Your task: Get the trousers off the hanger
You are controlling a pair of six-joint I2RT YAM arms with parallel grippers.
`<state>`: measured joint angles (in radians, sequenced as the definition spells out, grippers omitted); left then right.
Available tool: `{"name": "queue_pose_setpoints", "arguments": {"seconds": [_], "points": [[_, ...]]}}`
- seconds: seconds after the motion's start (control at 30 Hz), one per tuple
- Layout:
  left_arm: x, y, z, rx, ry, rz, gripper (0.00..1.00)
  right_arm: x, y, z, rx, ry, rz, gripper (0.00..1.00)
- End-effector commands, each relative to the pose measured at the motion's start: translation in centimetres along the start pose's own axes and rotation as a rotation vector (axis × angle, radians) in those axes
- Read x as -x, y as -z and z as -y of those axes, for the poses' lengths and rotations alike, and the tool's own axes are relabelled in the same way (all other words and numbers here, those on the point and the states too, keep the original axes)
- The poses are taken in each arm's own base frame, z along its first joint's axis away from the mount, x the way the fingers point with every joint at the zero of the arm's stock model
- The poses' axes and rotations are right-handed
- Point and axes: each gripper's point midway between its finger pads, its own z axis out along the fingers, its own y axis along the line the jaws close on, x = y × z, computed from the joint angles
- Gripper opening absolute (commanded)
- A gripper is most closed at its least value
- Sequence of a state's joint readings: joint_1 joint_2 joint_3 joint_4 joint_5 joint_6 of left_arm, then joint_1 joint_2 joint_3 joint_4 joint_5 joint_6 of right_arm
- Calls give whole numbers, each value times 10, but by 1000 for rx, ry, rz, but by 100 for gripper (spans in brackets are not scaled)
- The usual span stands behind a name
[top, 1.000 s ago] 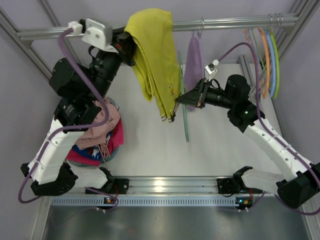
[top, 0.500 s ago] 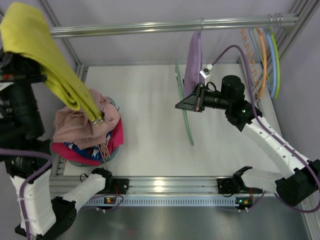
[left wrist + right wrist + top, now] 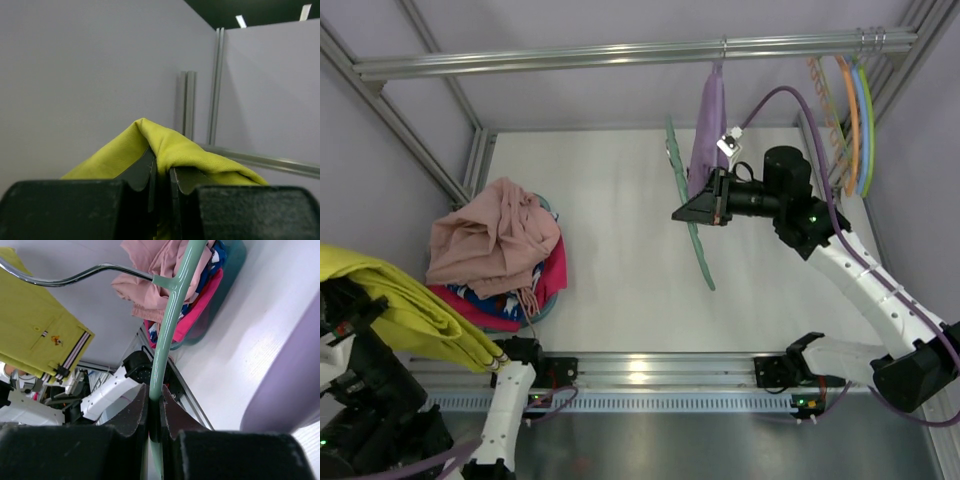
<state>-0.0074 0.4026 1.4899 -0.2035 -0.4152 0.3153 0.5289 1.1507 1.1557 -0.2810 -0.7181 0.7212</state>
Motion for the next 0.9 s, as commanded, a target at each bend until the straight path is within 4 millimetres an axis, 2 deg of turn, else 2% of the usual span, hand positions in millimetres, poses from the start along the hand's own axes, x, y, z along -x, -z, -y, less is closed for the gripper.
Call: {"name": "queue_pose_setpoints", "arguments": {"seconds": [0.0,0.07,0.1,0.17,0.2,0.27,0.3,0.37,0.4,0.43,0.47,0.5,0.53,0.6,0.63,0.7,0.73,0.83,0.87], "points": [[-26,7,0,12,-163,-43,0,14,9,-33,69,133,38,0],[-36,14,-2,10,-203,-61,0,13,8,-31,67,138,34,0],[-56,13,4,-6,-235,-100,0,13,7,-31,66,138,31,0],[-79,11,10,-28,-283,-146,0,11,6,-28,63,136,27,0],[-100,9,17,-51,-318,-187,0,11,6,-28,63,137,27,0],[-123,-1,30,-78,-337,-207,0,11,5,-27,63,134,25,0],[-150,-3,39,-104,-372,-245,0,10,6,-27,64,134,24,0],[-180,-18,55,-129,-395,-263,0,10,5,-27,66,134,25,0],[-199,-21,64,-148,-403,-284,0,10,5,-27,67,133,24,0],[-229,-28,75,-173,-425,-343,0,10,5,-28,70,132,23,0],[-243,-33,80,-171,-428,-354,0,10,6,-29,72,134,24,0],[-269,-31,84,-178,-445,-407,3,9,6,-28,74,133,21,0],[-306,-31,93,-199,-473,-490,10,8,7,-31,83,138,19,0],[-348,-23,102,-231,-483,-585,19,8,10,-33,91,145,22,0],[-376,-17,109,-257,-491,-651,28,6,10,-35,102,144,12,0],[-406,-1,113,-279,-476,-739,36,4,13,-39,113,152,4,0],[-422,8,116,-295,-476,-786,44,2,14,-41,119,155,-3,0],[-441,34,121,-344,-439,-895,57,-4,19,-46,142,165,-23,0],[-442,40,127,-392,-413,-907,69,-5,21,-48,146,169,-23,0]]}}
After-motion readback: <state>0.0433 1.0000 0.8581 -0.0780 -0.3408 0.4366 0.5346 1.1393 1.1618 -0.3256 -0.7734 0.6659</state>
